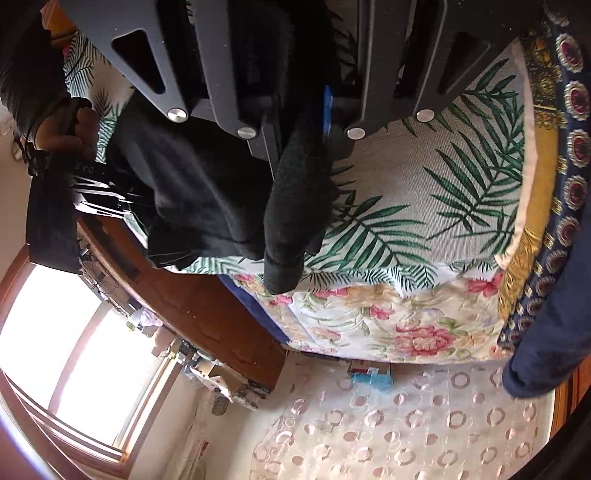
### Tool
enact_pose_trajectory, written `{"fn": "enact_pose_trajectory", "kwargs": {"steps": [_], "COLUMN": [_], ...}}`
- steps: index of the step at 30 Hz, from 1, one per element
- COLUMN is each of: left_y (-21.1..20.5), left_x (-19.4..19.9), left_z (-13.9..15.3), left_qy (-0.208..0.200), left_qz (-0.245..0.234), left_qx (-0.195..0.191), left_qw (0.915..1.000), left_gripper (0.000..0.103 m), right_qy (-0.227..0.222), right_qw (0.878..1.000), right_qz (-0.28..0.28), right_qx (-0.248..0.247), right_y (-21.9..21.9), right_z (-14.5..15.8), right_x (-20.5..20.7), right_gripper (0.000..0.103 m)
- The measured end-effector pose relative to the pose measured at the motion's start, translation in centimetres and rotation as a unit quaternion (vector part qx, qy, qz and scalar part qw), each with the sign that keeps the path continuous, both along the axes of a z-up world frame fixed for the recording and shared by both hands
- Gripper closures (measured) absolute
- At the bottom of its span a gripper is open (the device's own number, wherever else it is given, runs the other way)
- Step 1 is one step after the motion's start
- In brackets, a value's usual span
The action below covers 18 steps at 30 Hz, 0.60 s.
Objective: Fold small clothes
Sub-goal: 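Lift the folded black shirt with both grippers toward the clothes stack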
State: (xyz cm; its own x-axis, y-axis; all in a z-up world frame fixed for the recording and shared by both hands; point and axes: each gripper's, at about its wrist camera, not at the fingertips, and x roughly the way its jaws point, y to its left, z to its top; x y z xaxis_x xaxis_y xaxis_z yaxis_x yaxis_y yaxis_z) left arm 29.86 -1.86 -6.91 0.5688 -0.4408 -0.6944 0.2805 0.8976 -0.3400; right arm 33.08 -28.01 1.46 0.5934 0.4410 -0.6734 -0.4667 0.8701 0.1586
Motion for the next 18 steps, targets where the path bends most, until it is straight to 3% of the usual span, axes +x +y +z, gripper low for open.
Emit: {"fn": "enact_pose_trajectory", "kwargs": {"steps": [9,18], "left_y": [0.9,9.8], "left_x": [-5.2,-10.7], "left_z": [8.0,13.4], "left_qy": [-0.097,-0.173], "left_qz": [0.012,0.14], "left_qx": [-0.009,-0.005], "left_qw": [0.9952,0.9748], "left_gripper": [0.087,0.087], "right_qy": [-0.107,-0.189], "right_qw": [0.993,0.974], "right_qz": [0.035,0.124], "right_qx": [0.036,0.031], "right_y": [1.0,8.0], "right_z": [6.4,13.2], "right_x": [-3.3,-3.0], "right_gripper": [0.082,0.082]}}
